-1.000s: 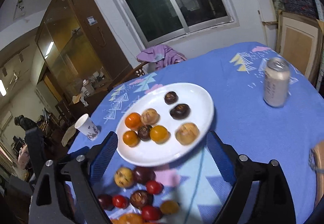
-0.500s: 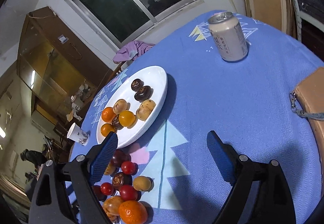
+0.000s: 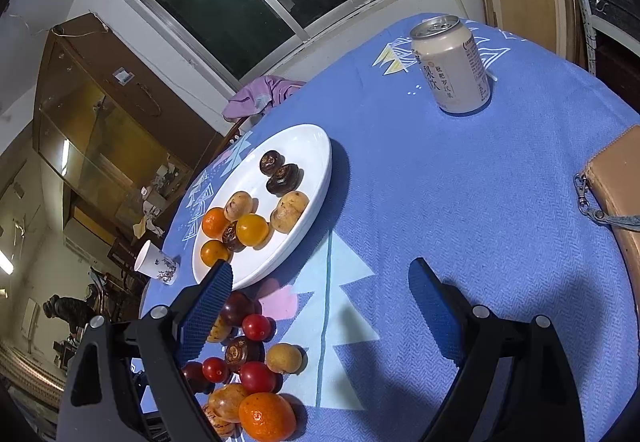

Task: Organize fruits
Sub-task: 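Move the left gripper toward a dark red plum on the cloth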

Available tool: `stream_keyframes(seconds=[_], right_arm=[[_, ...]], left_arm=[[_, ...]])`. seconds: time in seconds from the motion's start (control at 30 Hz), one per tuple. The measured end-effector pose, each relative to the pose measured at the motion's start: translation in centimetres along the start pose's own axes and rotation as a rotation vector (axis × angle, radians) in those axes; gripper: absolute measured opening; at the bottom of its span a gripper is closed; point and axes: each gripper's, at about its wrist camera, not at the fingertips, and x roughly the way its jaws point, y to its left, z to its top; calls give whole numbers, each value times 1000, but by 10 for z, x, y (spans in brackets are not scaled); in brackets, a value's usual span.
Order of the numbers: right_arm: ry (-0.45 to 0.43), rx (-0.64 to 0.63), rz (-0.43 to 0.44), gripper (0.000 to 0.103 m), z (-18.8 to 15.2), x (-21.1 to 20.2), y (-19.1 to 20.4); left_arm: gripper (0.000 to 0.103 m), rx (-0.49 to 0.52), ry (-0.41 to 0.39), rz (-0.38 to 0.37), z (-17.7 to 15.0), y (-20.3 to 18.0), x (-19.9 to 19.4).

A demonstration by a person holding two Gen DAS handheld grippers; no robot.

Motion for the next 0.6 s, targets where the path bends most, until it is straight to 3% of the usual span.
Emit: stream_keyframes(seconds=[0.07, 0.17, 0.2, 0.33, 0.4, 0.47, 0.6], right_arm=[[2, 5, -1, 91, 0, 0, -1], [0, 14, 2, 91, 0, -1, -2], [1, 17, 4, 91, 1, -1, -2], [6, 15, 13, 91, 0, -1, -1], [5, 14, 12, 91, 0, -1, -2], [8, 17, 12, 91, 0, -1, -2], [6, 15, 11, 91, 1, 0, -2]], left_arm=[[87, 32, -32, 40, 2, 0, -4], [87, 40, -111, 194, 6, 12, -15], [87, 21, -107, 212, 6, 19, -14], [87, -38, -91, 168, 9, 33, -14], [87, -18, -92, 147, 8, 29, -14], [87, 12, -88, 79, 7, 20, -15], [87, 76, -56, 54, 3, 3, -7]])
